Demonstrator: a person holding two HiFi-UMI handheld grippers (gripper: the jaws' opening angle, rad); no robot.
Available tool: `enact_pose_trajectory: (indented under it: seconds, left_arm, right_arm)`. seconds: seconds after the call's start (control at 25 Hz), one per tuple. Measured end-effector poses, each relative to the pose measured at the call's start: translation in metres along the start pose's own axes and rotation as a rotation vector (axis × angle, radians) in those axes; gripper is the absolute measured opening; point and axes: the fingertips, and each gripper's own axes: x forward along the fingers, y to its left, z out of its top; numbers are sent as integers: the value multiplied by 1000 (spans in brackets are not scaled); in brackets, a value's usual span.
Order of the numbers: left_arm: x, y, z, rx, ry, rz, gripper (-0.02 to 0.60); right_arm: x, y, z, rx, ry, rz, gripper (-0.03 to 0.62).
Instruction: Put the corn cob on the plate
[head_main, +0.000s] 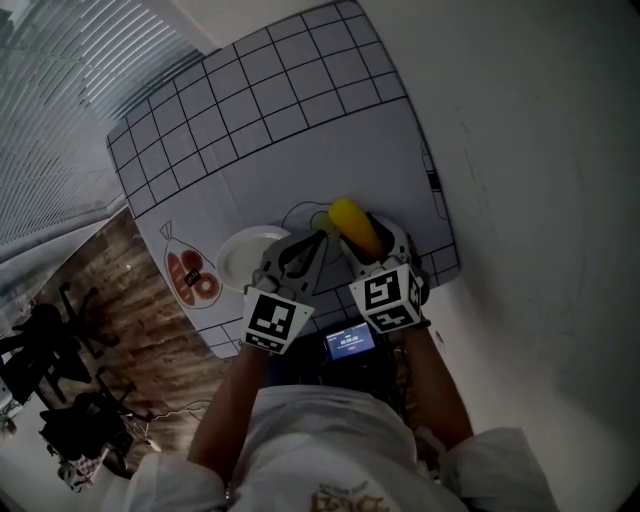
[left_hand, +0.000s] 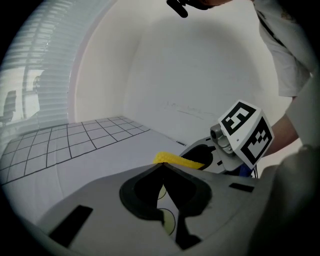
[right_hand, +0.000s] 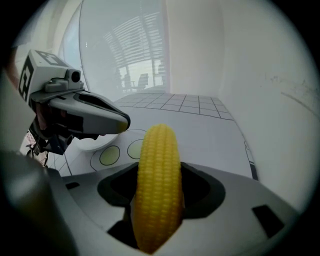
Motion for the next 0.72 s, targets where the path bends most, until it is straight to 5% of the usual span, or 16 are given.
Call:
enact_pose_trajectory:
  seconds: [0.72]
  left_arm:
    - [-1,-2,26,56,-27,6,8]
  right_arm:
    - [-26,-27,2,36,-49,-80,255]
